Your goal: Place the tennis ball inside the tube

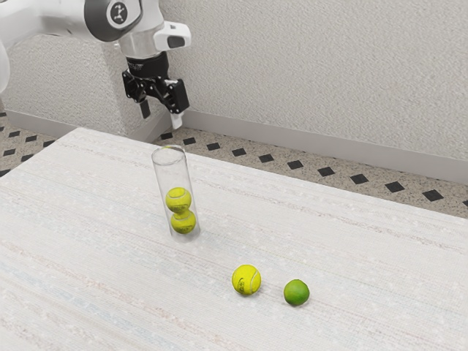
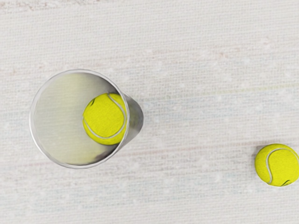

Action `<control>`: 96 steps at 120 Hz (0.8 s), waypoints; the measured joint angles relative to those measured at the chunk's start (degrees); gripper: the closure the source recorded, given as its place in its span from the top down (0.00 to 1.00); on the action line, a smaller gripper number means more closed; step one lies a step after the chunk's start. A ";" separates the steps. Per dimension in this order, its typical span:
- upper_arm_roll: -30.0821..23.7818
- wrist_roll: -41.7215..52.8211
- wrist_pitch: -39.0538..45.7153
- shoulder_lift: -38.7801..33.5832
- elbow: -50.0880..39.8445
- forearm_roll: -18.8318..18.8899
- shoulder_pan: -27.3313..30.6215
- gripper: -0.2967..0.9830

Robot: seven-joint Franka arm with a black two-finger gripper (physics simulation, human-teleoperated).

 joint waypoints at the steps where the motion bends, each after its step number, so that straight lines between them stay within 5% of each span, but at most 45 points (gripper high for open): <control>1: 0.00 0.04 0.01 -0.01 0.00 0.01 0.00 0.76; 28: -4.71 0.70 2.90 4.13 -2.61 -1.07 -1.24 0.76; 55: -7.47 0.03 11.05 13.57 -5.83 -7.66 -4.31 0.75; 96: -10.13 -0.49 23.49 15.85 -19.74 -14.16 -5.10 0.75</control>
